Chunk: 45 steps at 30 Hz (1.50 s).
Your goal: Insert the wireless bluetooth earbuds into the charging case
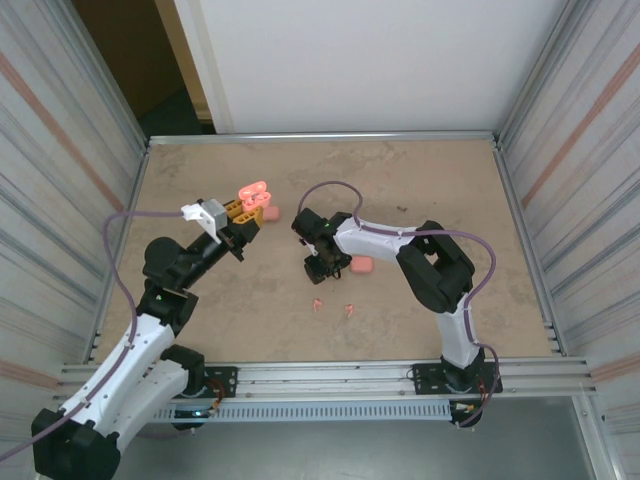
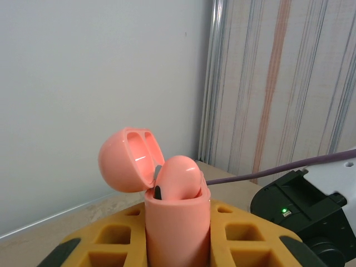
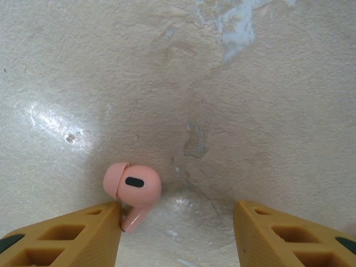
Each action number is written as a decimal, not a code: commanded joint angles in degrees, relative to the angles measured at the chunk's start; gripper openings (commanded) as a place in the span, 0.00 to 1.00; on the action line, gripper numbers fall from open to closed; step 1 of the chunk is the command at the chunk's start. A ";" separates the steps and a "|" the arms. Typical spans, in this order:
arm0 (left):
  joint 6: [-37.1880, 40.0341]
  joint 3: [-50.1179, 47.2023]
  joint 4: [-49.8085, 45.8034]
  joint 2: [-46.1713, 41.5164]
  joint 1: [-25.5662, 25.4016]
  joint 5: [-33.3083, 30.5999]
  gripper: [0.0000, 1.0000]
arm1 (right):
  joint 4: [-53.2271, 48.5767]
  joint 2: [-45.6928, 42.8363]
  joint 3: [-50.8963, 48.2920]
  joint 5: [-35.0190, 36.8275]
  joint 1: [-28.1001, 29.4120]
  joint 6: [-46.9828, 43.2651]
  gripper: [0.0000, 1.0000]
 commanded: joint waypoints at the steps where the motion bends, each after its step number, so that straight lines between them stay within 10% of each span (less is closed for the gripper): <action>1: 0.65 2.02 0.74 -0.18 -0.14 -0.28 0.00 | -2.62 -2.36 -0.92 1.15 0.49 -0.73 0.54; 45: 2.36 1.98 -1.19 -1.45 -0.14 -0.74 0.00 | -2.55 2.95 7.66 -10.30 -2.26 -0.36 0.41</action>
